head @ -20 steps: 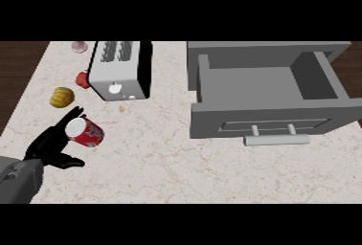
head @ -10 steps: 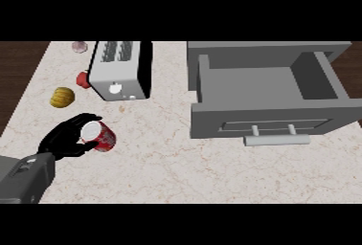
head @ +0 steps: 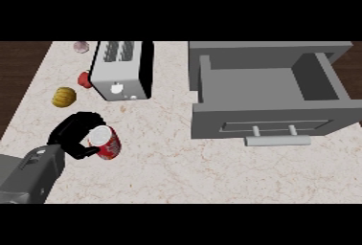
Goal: Pick up the can, place it into the drawer and close the drawer
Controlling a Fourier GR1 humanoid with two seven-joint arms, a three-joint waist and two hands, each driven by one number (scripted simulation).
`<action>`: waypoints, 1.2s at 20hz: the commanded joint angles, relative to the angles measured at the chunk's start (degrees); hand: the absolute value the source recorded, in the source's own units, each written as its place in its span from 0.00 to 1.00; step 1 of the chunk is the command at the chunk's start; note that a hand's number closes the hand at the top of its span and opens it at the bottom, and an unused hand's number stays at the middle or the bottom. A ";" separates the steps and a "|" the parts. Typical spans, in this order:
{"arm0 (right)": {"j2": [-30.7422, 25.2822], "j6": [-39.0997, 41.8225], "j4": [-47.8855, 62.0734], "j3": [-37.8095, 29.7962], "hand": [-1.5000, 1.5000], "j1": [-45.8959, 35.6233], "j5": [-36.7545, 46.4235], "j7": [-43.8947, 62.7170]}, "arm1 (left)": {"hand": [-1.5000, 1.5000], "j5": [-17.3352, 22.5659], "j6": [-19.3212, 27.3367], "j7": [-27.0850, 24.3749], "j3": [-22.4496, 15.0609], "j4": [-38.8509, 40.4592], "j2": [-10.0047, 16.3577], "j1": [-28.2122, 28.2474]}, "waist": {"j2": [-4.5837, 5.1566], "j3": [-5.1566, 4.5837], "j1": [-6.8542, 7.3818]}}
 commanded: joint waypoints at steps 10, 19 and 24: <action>1.86 -0.22 -2.41 -1.87 0.00 1.81 0.28 0.03 | 1.00 7.82 29.34 -5.03 6.78 -12.16 -15.93 1.19 | -1.22 0.31 2.55; 0.84 -1.37 -1.86 -2.38 0.00 0.43 -0.71 2.41 | 1.00 11.01 41.47 11.90 -0.19 -37.24 -20.05 -0.41 | -1.13 0.24 2.44; 1.88 -1.94 -2.77 -0.58 0.00 0.49 1.39 1.64 | 1.00 11.69 49.83 22.37 -6.73 -51.36 -20.14 -0.14 | -0.77 0.19 1.82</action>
